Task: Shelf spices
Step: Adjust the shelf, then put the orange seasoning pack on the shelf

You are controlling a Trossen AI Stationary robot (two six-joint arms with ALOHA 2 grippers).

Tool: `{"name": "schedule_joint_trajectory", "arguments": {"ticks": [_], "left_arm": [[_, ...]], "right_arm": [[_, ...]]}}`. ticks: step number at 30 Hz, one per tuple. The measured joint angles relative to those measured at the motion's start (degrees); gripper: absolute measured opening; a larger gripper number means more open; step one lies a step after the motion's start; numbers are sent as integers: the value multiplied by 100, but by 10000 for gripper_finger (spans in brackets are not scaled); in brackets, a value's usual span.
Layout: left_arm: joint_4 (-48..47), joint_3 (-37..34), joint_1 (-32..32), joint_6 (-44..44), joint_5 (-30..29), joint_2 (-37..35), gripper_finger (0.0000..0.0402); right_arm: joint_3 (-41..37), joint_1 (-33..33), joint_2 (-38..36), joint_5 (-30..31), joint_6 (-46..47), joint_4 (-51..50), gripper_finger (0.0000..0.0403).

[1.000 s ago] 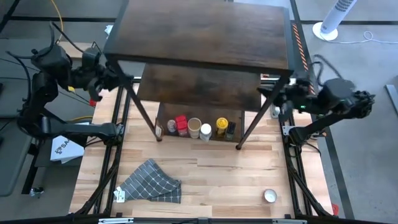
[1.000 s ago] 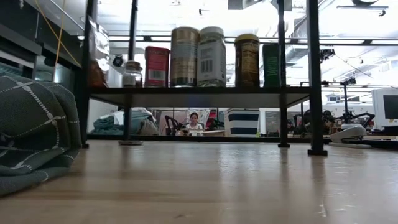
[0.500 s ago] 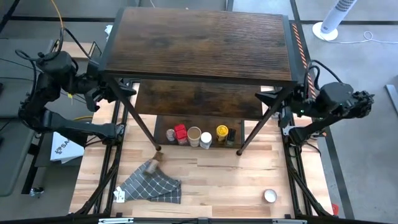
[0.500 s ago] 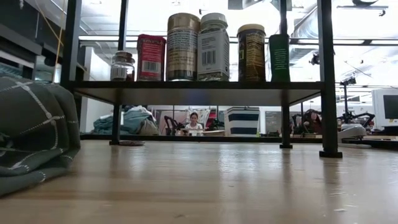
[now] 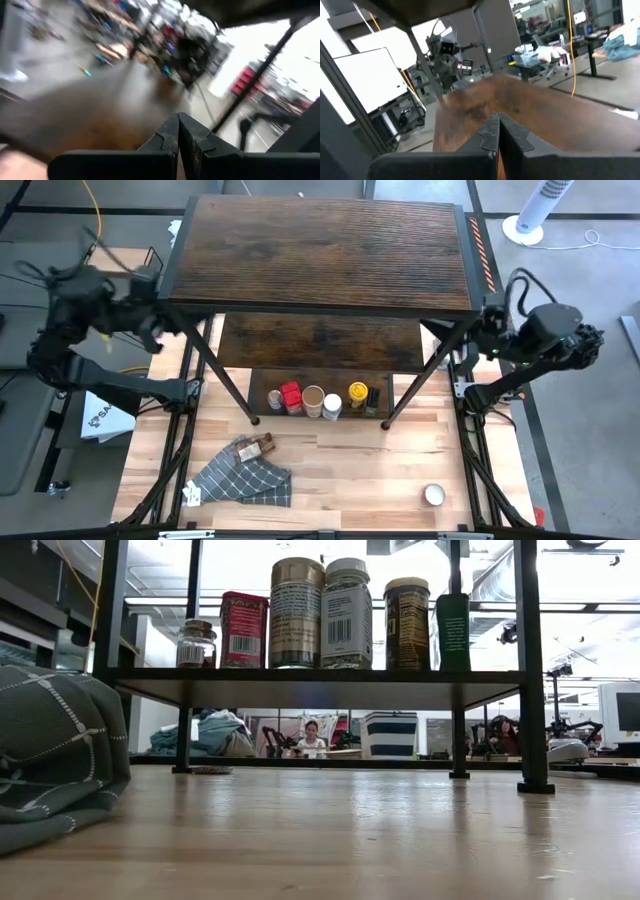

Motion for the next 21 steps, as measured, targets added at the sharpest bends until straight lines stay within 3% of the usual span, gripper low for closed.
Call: {"name": "schedule_joint_trajectory", "arguments": {"ticks": [5, 9, 16, 18, 21], "left_arm": [[-664, 221, 2, 127, -1055, -393, 0], [-2040, 315, 4, -533, -1159, -709, 0], [-4763, 300, 4, -1725, -6, -545, 0], [-4853, 145, 3, -1763, 577, -396, 0], [-4236, -339, -116, -1707, 1606, -320, 0]], "right_arm": [[285, 0, -1, 291, -232, -266, 0], [592, 0, -4, 338, -170, -813, 0], [968, 0, -4, 345, -18, -1477, 0], [1028, 0, -4, 345, -25, -1566, 0], [1061, 0, -6, 372, -20, -1649, 0]]}}
